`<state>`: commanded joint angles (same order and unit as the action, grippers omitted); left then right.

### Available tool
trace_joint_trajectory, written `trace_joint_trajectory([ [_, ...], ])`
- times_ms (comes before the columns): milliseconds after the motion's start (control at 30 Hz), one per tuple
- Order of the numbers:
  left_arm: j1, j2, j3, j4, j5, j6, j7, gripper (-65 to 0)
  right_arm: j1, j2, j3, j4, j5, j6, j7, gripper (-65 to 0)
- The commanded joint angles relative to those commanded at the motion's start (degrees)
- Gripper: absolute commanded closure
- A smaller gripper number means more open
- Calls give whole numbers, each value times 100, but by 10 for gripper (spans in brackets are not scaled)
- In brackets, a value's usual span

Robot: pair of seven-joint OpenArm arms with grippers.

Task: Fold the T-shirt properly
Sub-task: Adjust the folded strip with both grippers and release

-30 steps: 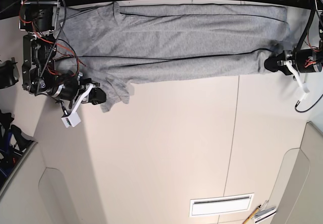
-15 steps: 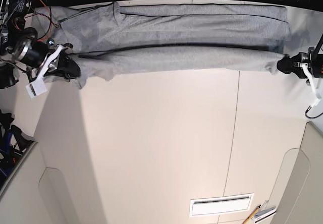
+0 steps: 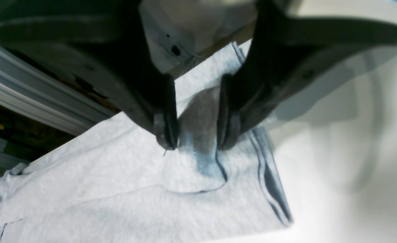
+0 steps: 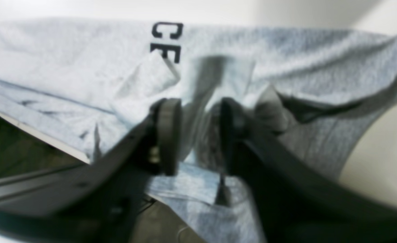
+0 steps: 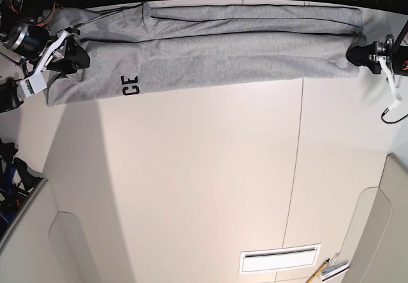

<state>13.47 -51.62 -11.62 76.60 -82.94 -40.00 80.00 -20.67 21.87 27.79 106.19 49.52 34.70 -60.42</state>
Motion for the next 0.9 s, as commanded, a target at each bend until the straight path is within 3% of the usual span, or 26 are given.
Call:
trace_joint_trajectory([
  [133, 2, 48, -645, 0, -203, 0, 0, -253, 0, -11, 2, 96, 87, 0, -9, -248],
  [267, 133, 146, -1499, 0, -206, 0, 0, -376, -2, -249, 57, 586, 87, 0, -31, -248],
  [367, 463, 166, -1751, 0, -206, 0, 0, -393, 4, -485, 81, 964, 81, 2, -28, -241],
  [400, 551, 197, -1770, 0, -206, 0, 0, -393, 4, -544, 81, 992, 70, 2, 2, -209],
  [500, 671, 409, -1773, -15, -206, 0, -115, -394, 0, -610, 79, 920, -92, 2, 42, 0],
  [633, 673, 702, -1770, -70, 400, 0, -585, -394, 0, -614, 79, 592, -739, 0, 319, 0],
  [733, 675, 734, -1770, -70, 754, 0, -810, -465, 2, -577, 79, 116, -879, 2, 437, 0],
  [900, 796, 780, -1766, -70, 953, 0, -1033, -474, 72, -507, 79, -901, -881, 7, 785, 0],
])
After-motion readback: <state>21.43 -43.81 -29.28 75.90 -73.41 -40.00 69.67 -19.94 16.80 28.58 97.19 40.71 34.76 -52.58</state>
